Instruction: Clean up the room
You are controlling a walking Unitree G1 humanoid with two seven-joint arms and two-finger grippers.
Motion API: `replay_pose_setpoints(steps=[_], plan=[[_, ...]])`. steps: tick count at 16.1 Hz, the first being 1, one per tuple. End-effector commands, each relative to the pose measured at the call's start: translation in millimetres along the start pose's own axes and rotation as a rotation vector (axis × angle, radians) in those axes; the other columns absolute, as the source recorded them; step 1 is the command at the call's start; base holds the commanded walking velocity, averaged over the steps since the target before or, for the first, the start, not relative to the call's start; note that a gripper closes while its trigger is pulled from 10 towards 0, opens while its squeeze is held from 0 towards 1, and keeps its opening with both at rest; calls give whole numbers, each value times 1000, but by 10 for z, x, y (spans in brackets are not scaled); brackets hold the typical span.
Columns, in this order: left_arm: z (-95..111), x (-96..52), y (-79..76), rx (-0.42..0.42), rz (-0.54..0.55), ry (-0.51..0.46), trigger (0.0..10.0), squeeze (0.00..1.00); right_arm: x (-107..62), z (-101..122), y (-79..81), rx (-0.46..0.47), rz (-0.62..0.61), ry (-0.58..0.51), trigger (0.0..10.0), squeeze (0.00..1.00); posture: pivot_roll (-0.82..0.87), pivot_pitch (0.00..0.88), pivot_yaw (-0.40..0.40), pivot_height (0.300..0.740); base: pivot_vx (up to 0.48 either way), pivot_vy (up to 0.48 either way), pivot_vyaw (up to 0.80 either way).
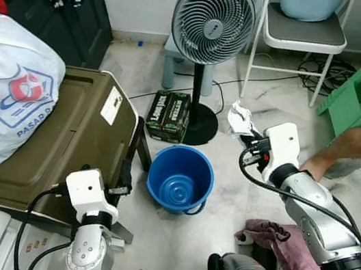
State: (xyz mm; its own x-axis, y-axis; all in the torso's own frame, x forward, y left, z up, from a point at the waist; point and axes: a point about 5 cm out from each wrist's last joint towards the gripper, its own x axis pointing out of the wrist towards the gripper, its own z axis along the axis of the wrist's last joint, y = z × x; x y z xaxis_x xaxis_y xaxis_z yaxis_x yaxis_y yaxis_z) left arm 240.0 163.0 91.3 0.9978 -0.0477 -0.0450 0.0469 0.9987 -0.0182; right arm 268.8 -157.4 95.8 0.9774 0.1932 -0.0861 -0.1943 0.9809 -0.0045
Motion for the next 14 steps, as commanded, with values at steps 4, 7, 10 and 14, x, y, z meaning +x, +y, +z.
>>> replay_pose_setpoints(steps=[4, 7, 10, 14], plan=[[28, -5, -22, -15, -10, -14, 10000, 0, -18, 27, -13, -14, 2, -6, 10000, 0, -16, 172, -93, 740, 322, 0, 0], [73, -2, -35, -32, -15, -31, 10000, 0, -17, 30, -15, -19, 3, -7, 10000, 0, -17, 173, -93, 740, 347, 0, 0], [130, 5, -81, -53, -37, -53, 10000, 0, -16, 23, -9, -20, 5, -5, 10000, 0, -15, 173, -95, 740, 365, 0, 0], [146, 10, -105, -64, -52, -57, 10000, 0, -19, 9, -4, -24, 8, -1, 10000, 0, -15, 173, -95, 740, 383, 0, 0]])
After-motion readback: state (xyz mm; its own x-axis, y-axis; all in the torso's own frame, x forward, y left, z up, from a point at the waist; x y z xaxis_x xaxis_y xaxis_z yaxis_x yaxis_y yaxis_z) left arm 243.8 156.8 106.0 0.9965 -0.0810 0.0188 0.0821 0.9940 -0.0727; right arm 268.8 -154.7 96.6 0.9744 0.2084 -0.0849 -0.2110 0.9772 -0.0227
